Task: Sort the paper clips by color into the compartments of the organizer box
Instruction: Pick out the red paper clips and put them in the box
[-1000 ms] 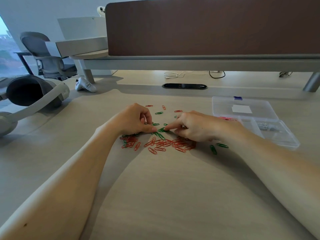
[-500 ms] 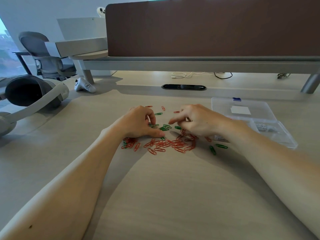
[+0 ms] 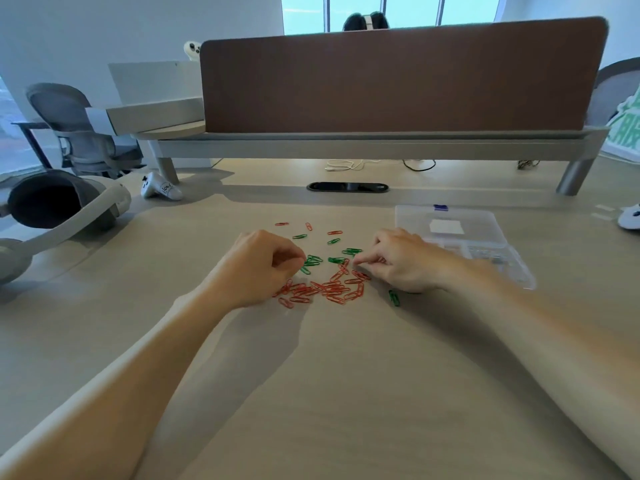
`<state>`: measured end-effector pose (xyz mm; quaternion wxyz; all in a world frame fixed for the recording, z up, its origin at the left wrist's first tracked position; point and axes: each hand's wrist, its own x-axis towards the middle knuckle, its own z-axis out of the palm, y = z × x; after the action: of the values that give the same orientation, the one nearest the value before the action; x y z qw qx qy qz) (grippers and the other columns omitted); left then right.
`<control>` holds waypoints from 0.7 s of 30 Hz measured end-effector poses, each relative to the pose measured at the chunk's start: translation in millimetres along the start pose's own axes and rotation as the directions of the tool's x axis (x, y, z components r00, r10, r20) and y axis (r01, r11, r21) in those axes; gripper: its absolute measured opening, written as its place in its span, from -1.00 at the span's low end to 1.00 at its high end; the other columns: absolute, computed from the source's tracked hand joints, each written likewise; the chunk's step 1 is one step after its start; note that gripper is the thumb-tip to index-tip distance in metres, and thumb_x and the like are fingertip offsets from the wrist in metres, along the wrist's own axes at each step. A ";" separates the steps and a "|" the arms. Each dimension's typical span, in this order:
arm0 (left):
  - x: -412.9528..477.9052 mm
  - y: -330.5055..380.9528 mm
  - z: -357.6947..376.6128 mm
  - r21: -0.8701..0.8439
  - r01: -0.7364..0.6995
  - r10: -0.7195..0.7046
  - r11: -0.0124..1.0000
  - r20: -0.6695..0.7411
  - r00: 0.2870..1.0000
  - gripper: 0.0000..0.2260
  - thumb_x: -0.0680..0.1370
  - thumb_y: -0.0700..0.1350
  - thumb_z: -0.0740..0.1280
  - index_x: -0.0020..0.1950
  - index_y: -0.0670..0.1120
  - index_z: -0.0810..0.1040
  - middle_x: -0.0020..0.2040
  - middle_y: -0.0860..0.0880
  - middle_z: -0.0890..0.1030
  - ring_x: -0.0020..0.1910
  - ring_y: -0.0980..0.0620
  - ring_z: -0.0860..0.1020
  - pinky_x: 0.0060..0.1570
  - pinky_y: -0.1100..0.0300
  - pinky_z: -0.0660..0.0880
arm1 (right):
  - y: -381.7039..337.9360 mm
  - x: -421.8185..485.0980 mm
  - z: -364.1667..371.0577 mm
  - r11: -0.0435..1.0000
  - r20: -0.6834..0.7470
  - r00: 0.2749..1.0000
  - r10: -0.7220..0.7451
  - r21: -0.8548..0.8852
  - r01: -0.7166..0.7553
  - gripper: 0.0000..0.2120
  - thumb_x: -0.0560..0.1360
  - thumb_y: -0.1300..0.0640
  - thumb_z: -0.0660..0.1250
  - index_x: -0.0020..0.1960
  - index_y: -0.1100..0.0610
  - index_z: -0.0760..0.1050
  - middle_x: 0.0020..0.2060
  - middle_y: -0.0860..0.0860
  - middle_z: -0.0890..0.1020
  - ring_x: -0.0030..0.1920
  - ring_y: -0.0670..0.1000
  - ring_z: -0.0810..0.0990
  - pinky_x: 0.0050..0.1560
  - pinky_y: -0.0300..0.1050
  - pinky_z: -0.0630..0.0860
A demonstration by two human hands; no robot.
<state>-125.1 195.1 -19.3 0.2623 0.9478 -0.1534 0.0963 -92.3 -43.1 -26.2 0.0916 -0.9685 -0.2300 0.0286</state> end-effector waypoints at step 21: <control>-8.0 35.0 54.8 0.135 -0.233 0.186 0.963 0.293 0.938 -0.51 0.65 0.11 0.05 0.55 0.02 0.10 0.54 0.07 0.16 0.50 0.12 0.11 0.38 0.33 -0.02 | 23.0 -15.8 -20.9 0.997 -0.137 0.988 0.069 -0.028 -0.074 -0.84 0.50 -0.01 0.34 0.01 -0.08 0.67 -0.27 -0.26 0.38 0.06 -0.04 0.31 0.04 -0.04 0.21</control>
<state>-139.0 139.6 -51.3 0.1455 0.9488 -0.2805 0.0023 -94.3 -73.9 -9.9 0.0898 -0.9771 -0.1888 -0.0381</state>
